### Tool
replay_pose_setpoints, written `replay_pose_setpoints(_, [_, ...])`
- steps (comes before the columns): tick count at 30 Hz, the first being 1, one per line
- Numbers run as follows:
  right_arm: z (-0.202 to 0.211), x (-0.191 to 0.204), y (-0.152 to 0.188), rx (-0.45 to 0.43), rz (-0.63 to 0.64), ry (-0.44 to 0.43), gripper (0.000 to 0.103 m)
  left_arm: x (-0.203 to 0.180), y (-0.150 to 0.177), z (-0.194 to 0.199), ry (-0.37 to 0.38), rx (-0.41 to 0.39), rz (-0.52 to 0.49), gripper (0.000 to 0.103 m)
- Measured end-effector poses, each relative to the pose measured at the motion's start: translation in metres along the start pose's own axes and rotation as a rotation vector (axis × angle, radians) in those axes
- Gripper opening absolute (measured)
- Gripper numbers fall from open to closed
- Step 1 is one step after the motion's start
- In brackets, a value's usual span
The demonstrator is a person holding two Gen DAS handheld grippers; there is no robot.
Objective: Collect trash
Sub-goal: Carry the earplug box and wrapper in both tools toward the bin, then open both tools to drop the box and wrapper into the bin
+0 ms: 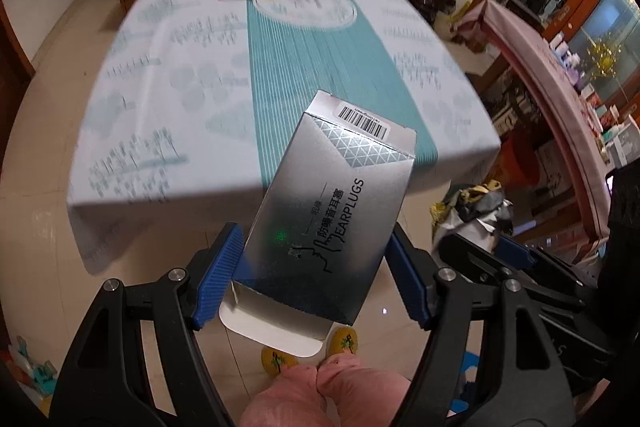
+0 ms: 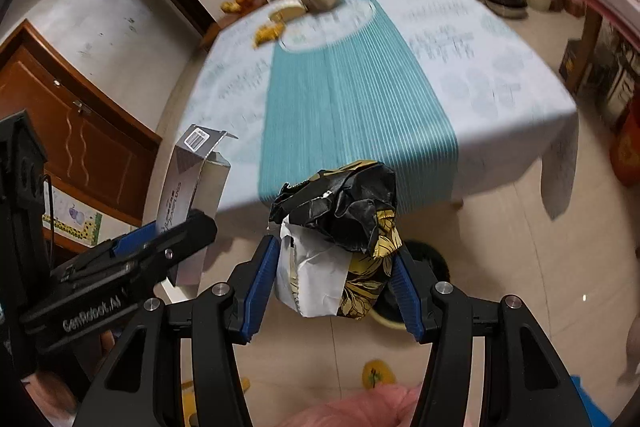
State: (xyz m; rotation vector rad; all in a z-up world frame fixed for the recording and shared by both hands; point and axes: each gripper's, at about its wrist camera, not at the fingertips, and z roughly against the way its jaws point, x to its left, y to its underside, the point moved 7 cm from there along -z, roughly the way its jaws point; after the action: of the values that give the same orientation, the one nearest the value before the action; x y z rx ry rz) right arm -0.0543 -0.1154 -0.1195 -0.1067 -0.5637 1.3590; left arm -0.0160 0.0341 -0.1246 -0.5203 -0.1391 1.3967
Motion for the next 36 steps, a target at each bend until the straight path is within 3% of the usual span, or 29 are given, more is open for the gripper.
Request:
replay_pose_setpoints(7, [-0.059, -0.046, 0.040, 0.103, -0.058, 0.024, 0.055, -0.003, 0.052, -0.062, -0.018, 0.098, 0.023, 0.070])
replay_pose_setpoints(13, [-0.136, -0.100, 0.079, 0.177, -0.099, 0.029, 0.055, -0.003, 0.094, -0.142, -0.038, 0.162, 0.041, 0.070])
replay_pose_setpoints(21, [-0.252, -0.165, 0.115, 0.206, -0.158, 0.028, 0.059, 0.000, 0.128, -0.255, 0.001, 0.180, 0.081, 0.071])
replay_pose_setpoints(26, [-0.312, -0.192, 0.136, 0.225, -0.180, 0.003, 0.067, 0.011, 0.143, -0.319, 0.021, 0.207, 0.135, 0.072])
replay_pose_setpoints(28, [-0.329, -0.200, 0.143, 0.230, -0.188, 0.007, 0.073, 0.018, 0.150, -0.341, 0.008, 0.229, 0.155, 0.084])
replay_pose_setpoints(31, [-0.350, -0.209, 0.156, 0.242, -0.190, 0.013, 0.089, 0.032, 0.160, -0.362, -0.018, 0.220, 0.177, 0.088])
replay_pose_setpoints(34, [-0.362, -0.214, 0.162, 0.235, -0.171, 0.030, 0.090, 0.037, 0.166, -0.371, -0.043, 0.222, 0.175, 0.097])
replay_pose_setpoints(36, [-0.369, -0.213, 0.167, 0.244, -0.166, 0.032, 0.090, 0.045, 0.170, -0.374, -0.061, 0.218, 0.165, 0.097])
